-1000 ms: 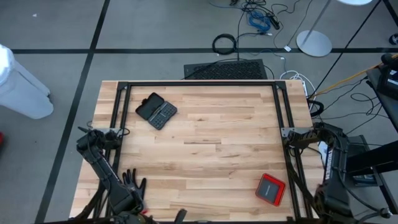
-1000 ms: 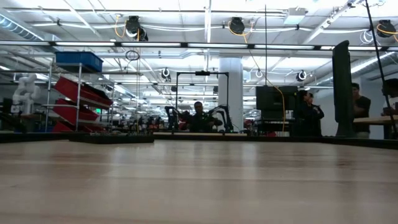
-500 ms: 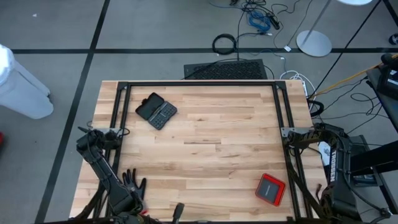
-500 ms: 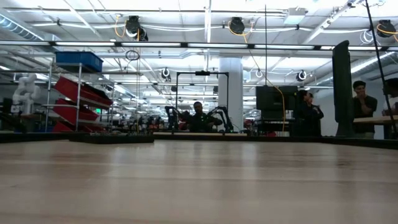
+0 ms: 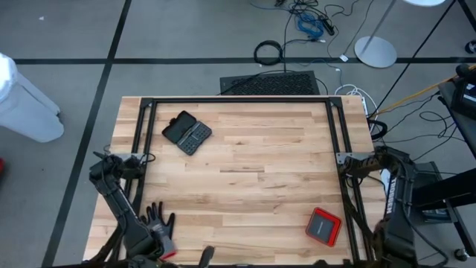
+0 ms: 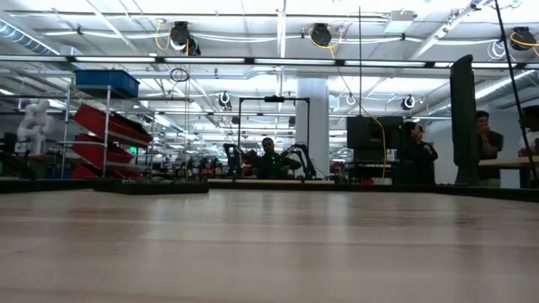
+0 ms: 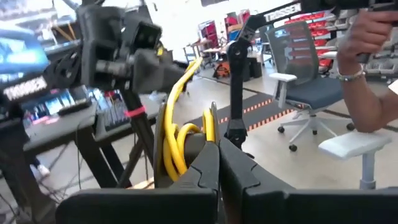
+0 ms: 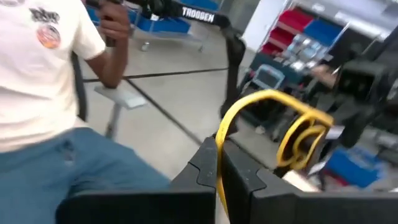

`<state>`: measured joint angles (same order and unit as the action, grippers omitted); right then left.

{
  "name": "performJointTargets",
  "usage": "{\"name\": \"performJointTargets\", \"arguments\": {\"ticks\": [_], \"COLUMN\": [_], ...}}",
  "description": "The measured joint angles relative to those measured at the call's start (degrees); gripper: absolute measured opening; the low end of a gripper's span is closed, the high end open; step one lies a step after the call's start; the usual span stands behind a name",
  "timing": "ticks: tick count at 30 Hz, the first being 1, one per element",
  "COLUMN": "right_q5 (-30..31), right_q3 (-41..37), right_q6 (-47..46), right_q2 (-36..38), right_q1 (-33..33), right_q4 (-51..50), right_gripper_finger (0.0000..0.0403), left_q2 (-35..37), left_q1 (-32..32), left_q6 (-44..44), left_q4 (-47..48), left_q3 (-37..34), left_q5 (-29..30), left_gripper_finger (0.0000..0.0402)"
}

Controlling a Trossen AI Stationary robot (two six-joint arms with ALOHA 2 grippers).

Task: Coil cords
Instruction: Coil the yellow wire onto the spool

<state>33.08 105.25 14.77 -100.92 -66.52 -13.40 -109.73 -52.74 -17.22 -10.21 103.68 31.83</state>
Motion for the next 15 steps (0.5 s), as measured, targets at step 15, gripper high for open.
{"name": "performJointTargets", "arguments": {"ticks": [15], "right_q5": [-16.21], "right_q3": [0.02], "right_q6": [-19.29], "right_q2": [-0.85], "right_q1": [12.25], "right_q4": [-8.89], "right_gripper_finger": [0.0000], "left_q2": [0.00], "left_q1": [-4.13], "left_q6": [-16.24], "left_q4": [-4.91], "left_q3": [0.00], "left_q5": [5.17], "left_gripper_finger": [0.0000]}}
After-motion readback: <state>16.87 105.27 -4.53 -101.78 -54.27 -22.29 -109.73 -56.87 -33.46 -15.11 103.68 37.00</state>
